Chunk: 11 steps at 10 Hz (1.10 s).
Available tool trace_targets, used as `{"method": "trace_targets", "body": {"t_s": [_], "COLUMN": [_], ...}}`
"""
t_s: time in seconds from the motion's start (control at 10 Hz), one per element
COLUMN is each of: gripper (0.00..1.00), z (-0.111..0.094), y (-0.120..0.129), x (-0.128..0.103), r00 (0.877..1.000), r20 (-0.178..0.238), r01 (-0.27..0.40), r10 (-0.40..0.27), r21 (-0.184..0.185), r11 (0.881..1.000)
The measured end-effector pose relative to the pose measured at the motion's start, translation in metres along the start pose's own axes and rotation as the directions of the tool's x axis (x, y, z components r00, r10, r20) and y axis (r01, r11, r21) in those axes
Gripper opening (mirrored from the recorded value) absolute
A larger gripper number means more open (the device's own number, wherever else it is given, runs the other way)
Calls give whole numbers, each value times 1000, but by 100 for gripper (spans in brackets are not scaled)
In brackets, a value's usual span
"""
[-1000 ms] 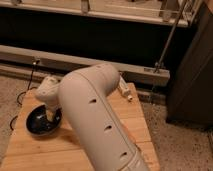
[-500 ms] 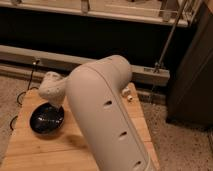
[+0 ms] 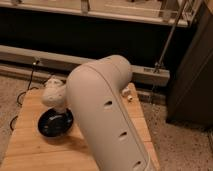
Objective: Pick up the ceramic bowl
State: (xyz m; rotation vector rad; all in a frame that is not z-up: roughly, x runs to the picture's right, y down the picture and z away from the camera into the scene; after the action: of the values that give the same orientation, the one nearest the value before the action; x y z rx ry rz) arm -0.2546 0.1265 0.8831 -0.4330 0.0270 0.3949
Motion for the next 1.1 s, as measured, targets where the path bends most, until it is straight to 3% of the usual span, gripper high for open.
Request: {"method": "trace_targets", "body": {"t_s": [0.2,0.3,0.4,0.5,0.7,0.9,1.1], "gripper": [0,0,0,0,0,0,0], "z": [2,-4,-13,-34,-74,-109,-125], "y": [3,2,2,-5,-15,-12,-8], "x": [1,-2,-7,-13,-11,3,17], "r00": [1000,1000,999,993,975,956,946], "r20": [-7,14,48,112,210,280,311], "r01": [-1,-11,-24,-42,-60,-62,-54], "r10": [1,11,26,47,69,86,96], "r21": [-7,-19,-32,-41,-52,-96,-141], "r11": [1000,1000,999,998,997,993,989]}}
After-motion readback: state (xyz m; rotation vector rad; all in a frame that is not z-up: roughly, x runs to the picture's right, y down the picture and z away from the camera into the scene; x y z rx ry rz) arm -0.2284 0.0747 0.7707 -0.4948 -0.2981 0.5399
